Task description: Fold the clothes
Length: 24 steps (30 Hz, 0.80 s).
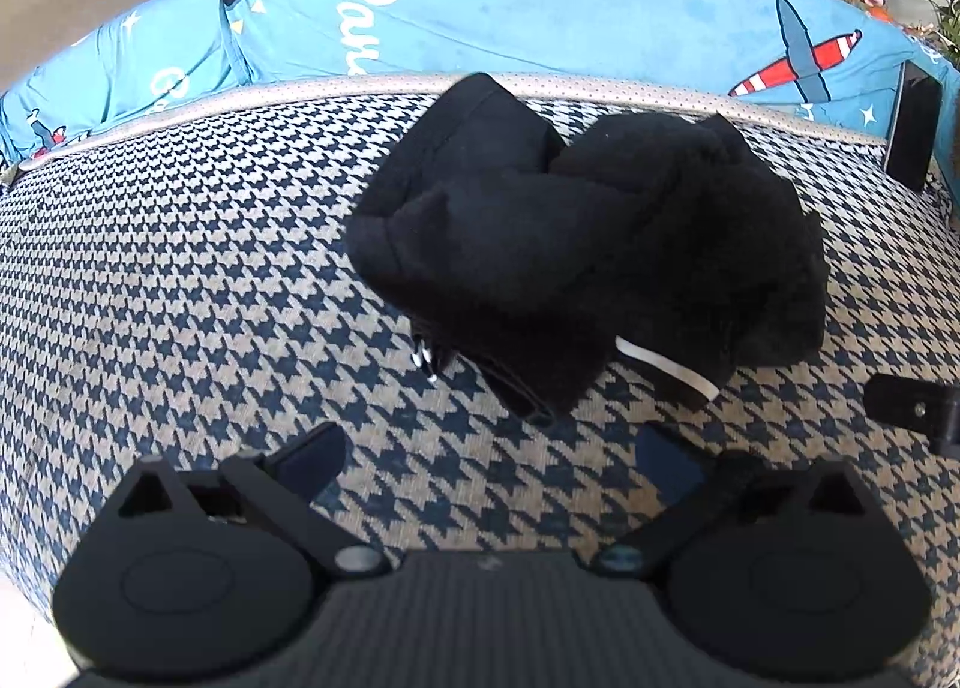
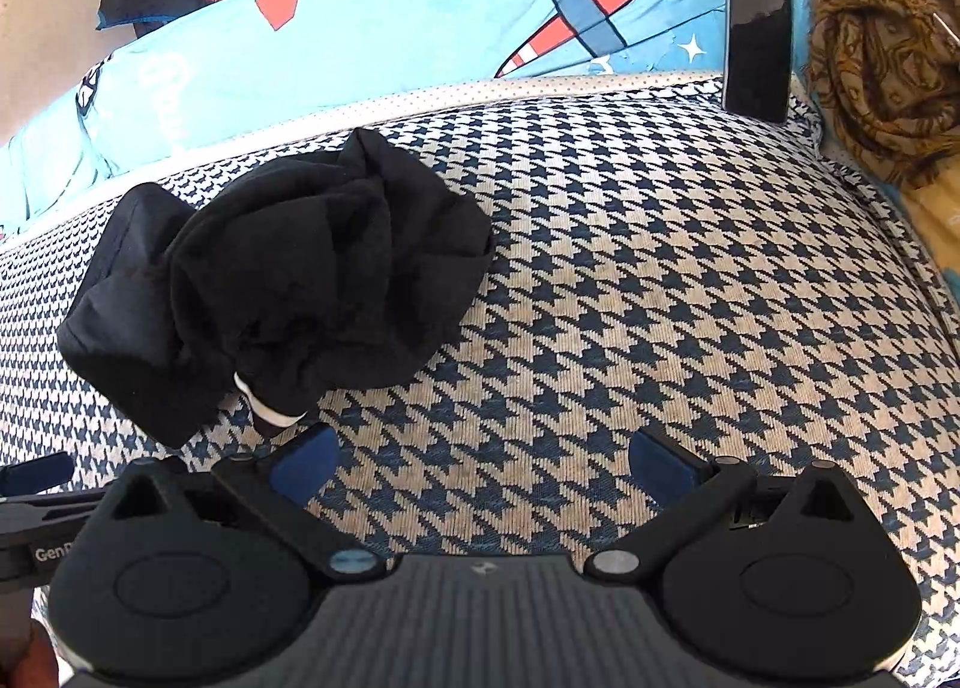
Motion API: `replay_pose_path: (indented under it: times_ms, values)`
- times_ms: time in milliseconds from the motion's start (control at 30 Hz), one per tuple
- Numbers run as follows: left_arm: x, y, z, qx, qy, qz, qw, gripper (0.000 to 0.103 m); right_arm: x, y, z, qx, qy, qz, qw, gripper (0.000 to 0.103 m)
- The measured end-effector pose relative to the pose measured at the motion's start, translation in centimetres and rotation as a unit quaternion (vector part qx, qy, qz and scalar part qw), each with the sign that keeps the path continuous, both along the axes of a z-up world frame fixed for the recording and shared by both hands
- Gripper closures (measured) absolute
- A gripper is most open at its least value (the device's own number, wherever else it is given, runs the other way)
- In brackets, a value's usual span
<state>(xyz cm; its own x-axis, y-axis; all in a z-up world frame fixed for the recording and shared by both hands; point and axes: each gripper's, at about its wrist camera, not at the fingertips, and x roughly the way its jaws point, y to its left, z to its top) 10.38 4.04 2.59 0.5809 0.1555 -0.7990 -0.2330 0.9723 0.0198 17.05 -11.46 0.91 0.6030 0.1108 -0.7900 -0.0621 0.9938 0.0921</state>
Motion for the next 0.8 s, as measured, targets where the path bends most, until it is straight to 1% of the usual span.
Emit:
replay_pose_path:
  times_ms: [67, 167, 267, 333, 500, 633, 800]
  values:
    - [0.1, 0.6, 0.4, 0.002, -0.009, 0.008, 0.9999, 0.0, -0.1, -0.3, 0.3, 0.005, -0.015, -0.006, 1.0, 0.0]
    - [0.2, 1.4, 0.8, -0.002, -0.018, 0.019, 0.9997, 0.0, -0.1, -0.6, 0.6, 0.024, -0.024, -0.004, 0.999, 0.0]
    - [0.6, 1.8, 0.9, -0.009, -0.017, 0.027, 0.9995, 0.0, -0.1, -0.8, 0.5, 0.052, -0.019, 0.003, 0.998, 0.0]
    - [0.9, 1.7, 1.0, -0.006, -0.018, 0.024, 0.9995, 0.0, 0.1, -0.7, 0.4, 0.061, -0.013, 0.006, 0.998, 0.0]
    - [2.0, 1.4, 1.5, 0.01, -0.024, 0.018, 0.9995, 0.0, 0.4, 0.2, 0.5, 0.03, -0.023, 0.01, 0.999, 0.0]
    - [2.7, 2.1, 2.0, -0.009, -0.036, 0.021, 0.9991, 0.0, 0.9, 0.2, 0.7, 0.036, -0.028, 0.011, 0.999, 0.0]
    - [3.5, 2.2, 2.3, 0.013, -0.04, 0.022, 0.9989, 0.0, 1.6, 0.5, 1.2, 0.028, -0.047, 0.004, 0.998, 0.0]
